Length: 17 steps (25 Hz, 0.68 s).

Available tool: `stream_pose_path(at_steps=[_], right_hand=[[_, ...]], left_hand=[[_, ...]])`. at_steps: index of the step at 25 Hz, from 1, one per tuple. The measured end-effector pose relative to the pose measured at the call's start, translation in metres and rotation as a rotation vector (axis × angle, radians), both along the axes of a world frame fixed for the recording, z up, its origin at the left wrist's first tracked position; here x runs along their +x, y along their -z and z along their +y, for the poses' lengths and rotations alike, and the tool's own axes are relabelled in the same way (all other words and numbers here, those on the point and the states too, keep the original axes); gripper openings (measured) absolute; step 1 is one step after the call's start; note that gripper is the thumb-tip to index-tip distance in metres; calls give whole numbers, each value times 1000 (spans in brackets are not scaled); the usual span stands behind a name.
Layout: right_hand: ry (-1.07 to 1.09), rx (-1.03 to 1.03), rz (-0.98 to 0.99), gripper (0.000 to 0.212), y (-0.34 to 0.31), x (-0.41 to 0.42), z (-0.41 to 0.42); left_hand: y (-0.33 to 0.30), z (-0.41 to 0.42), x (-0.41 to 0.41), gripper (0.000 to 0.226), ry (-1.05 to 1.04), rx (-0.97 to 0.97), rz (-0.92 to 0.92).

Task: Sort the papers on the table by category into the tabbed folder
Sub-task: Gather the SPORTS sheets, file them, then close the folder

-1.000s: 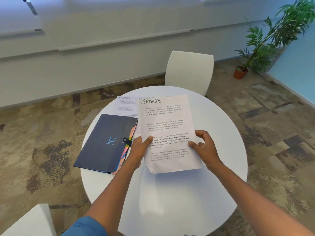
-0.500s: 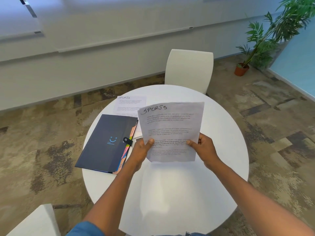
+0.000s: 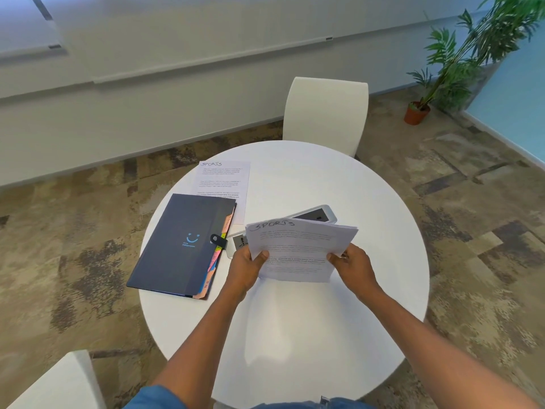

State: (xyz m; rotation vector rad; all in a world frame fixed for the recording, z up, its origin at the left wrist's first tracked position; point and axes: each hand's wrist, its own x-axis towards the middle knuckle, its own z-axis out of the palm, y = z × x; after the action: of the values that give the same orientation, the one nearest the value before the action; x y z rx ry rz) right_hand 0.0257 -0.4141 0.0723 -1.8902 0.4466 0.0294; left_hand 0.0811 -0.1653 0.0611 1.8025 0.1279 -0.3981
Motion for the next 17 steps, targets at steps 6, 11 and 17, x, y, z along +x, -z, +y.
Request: stream_pose_path(at_steps=[6, 11, 17], right_hand=[[-5, -52, 25, 28, 7, -1, 1], [-6, -88, 45, 26, 12, 4, 2], [8, 34, 71, 14, 17, 30, 23]], left_hand=[[4, 0, 4, 27, -43, 53, -18], [19, 6, 6, 31, 21, 78, 30], [17, 32, 20, 22, 2, 4, 9]])
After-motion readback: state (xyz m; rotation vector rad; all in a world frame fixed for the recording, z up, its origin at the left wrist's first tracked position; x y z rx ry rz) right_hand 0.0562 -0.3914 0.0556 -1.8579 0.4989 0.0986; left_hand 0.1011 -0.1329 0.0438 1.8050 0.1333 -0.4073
